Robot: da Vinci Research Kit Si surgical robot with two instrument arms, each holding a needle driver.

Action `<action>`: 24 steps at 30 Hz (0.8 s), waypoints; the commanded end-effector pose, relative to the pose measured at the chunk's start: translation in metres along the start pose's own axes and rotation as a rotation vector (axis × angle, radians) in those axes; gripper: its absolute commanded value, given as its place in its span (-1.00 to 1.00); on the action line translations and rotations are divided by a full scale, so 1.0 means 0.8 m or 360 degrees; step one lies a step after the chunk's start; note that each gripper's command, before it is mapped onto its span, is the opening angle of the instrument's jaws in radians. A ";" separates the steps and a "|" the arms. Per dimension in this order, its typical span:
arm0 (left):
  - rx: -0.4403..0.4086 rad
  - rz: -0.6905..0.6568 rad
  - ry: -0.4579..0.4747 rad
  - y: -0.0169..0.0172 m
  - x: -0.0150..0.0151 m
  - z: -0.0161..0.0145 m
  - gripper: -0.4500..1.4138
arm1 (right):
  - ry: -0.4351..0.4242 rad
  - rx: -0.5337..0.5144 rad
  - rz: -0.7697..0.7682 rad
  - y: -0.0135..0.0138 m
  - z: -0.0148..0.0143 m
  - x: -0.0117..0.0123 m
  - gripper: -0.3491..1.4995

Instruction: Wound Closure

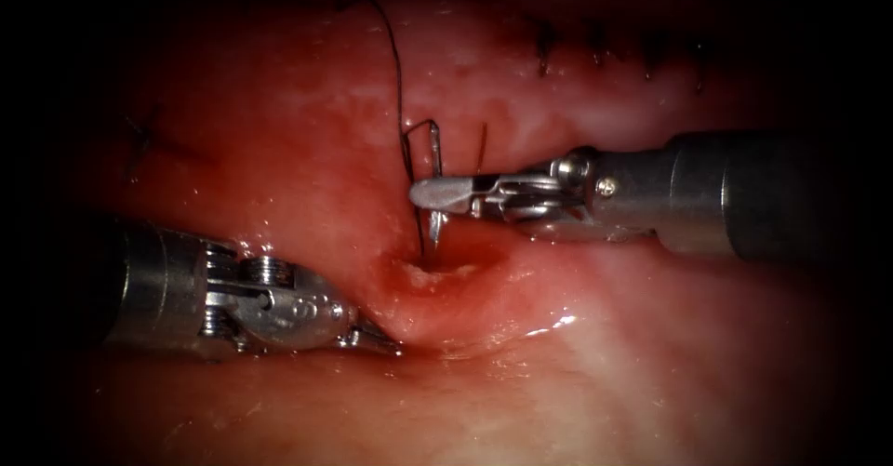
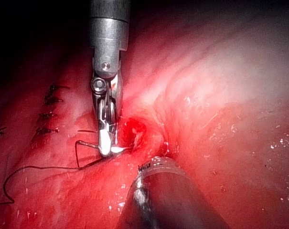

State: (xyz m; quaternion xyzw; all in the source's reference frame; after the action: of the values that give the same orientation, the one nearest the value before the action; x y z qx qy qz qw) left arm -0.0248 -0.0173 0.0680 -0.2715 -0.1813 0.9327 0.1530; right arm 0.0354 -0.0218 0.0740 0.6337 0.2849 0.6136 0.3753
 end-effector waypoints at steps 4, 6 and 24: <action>-0.0001 0.0001 0.0001 0.0001 0.0002 0.0010 -1.00 | 0.0011 0.0080 0.0052 0.0005 0.0008 0.0005 -1.00; 0.0000 0.0001 0.0001 0.0001 0.0002 0.0010 -1.00 | 0.0014 0.0123 0.0078 0.0005 0.0007 0.0006 -1.00; 0.0008 0.0001 0.0005 0.0004 0.0001 0.0015 -1.00 | -0.0032 0.0260 -0.0036 -0.0043 0.0007 -0.0004 -1.00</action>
State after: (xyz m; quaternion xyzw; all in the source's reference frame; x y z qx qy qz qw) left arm -0.0250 -0.0177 0.0683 -0.2722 -0.1785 0.9329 0.1539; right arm 0.0354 -0.0202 0.0705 0.6637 0.3384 0.5790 0.3313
